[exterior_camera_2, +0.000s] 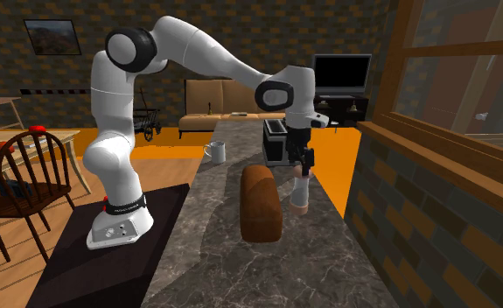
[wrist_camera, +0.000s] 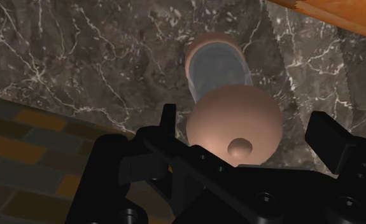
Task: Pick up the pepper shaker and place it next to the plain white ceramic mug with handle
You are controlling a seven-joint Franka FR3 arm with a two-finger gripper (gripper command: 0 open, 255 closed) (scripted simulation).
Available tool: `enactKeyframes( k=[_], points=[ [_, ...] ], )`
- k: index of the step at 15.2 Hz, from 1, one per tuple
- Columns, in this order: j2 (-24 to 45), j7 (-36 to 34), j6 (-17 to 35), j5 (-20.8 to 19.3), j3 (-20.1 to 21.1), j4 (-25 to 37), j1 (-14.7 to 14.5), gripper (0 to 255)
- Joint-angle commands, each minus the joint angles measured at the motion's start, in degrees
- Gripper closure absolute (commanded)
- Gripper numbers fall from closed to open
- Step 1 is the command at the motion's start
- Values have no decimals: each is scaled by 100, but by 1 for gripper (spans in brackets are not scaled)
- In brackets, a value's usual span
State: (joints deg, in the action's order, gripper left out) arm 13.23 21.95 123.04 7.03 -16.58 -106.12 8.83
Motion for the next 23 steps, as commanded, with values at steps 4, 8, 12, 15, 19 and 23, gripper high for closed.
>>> enactKeyframes(
  k=[4, 8, 12, 15, 19, 23],
  points=[
    [98, 35, 187, 45, 12, -93, 10, 0],
    [98, 35, 187, 45, 12, -93, 10, 0],
    [96, 34, 188, 44, 11, -96, 10, 255],
    [93, 34, 189, 43, 11, -99, 9, 255],
    [98, 35, 187, 45, 12, -93, 10, 255],
    [-18, -9, -86, -11, -4, 72, 0, 255]
  ],
)
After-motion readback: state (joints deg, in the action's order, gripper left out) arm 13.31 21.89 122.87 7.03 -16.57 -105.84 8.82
